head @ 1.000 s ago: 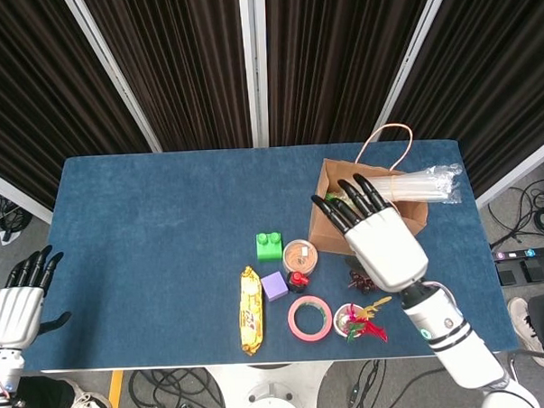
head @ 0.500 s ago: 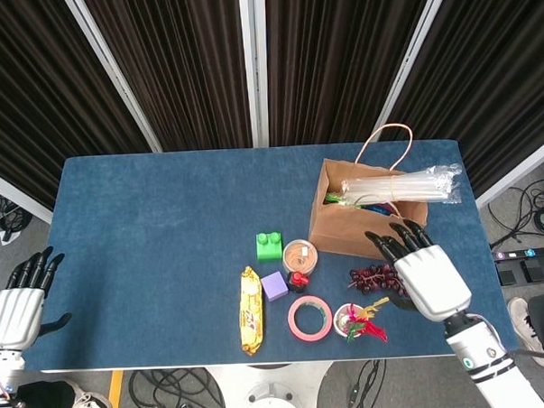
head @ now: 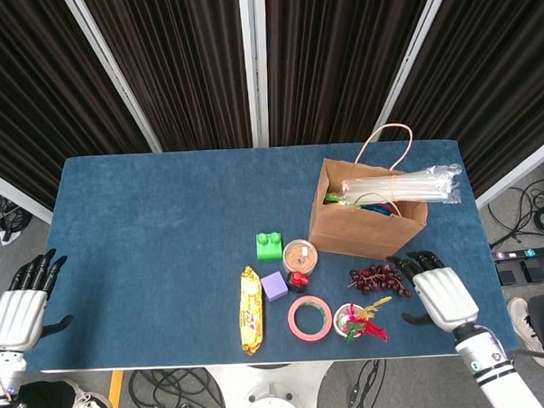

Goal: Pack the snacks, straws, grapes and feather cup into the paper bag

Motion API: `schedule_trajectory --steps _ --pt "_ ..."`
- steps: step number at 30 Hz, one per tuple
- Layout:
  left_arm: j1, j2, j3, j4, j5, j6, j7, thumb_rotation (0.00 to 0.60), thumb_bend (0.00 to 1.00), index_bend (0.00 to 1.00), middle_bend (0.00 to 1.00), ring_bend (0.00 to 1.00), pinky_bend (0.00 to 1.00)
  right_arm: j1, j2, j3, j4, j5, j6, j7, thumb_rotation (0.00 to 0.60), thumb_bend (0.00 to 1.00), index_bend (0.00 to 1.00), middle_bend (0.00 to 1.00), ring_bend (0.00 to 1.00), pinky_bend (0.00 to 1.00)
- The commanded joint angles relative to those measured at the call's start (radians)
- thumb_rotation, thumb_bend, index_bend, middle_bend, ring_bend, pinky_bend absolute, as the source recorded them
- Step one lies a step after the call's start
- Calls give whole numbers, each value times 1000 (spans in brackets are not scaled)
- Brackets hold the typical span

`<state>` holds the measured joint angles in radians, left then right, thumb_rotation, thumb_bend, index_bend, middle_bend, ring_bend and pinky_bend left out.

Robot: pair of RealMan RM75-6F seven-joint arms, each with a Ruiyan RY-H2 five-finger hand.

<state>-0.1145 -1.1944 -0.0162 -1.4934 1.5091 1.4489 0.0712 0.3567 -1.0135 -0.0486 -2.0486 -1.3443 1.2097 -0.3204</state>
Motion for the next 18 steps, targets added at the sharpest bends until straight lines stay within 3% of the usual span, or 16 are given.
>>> schedule_trajectory --steps 1,6,18 --pt "3 0 -3 4 -3 6 -4 600 68 102 87 0 143 -26 -67 3 55 26 2 32 600 0 151 266 133 153" --pt "5 5 -7 8 -4 14 -16 600 68 102 87 0 143 -48 -164 19 141 71 29 -1 600 0 151 265 131 154" --pt "6 8 -3 22 4 15 -32 600 67 102 87 0 143 -66 -361 49 358 59 90 -124 600 0 156 227 65 127"
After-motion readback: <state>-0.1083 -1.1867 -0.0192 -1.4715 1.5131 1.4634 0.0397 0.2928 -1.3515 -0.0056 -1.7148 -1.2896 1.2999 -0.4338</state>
